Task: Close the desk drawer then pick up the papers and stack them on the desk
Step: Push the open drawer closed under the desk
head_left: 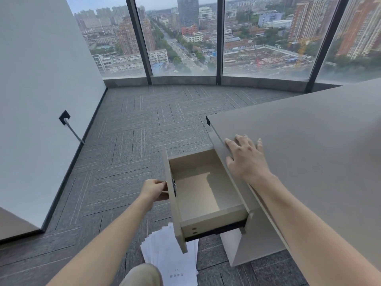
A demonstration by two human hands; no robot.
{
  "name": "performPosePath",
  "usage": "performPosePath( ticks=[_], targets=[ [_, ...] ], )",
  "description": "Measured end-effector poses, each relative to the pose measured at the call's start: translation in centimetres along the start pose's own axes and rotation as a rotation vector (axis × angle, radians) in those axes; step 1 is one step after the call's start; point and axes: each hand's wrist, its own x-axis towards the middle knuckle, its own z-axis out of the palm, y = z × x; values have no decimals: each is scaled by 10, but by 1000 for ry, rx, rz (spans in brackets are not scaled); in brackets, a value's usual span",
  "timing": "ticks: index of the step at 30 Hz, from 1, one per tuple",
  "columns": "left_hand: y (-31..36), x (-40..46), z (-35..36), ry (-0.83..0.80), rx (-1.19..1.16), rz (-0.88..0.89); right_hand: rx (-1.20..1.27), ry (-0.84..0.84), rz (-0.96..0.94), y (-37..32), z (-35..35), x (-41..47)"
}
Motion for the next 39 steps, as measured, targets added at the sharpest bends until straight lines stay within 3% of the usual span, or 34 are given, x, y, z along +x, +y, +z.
performPosePath(
  ticks=[17, 39],
  targets=[
    [31, 10, 116, -233, -98, 40, -4, 4, -3, -1, -2, -1],
    [48, 27, 151, -432, -221, -13, -31, 18, 25, -8, -2, 0]
  ],
)
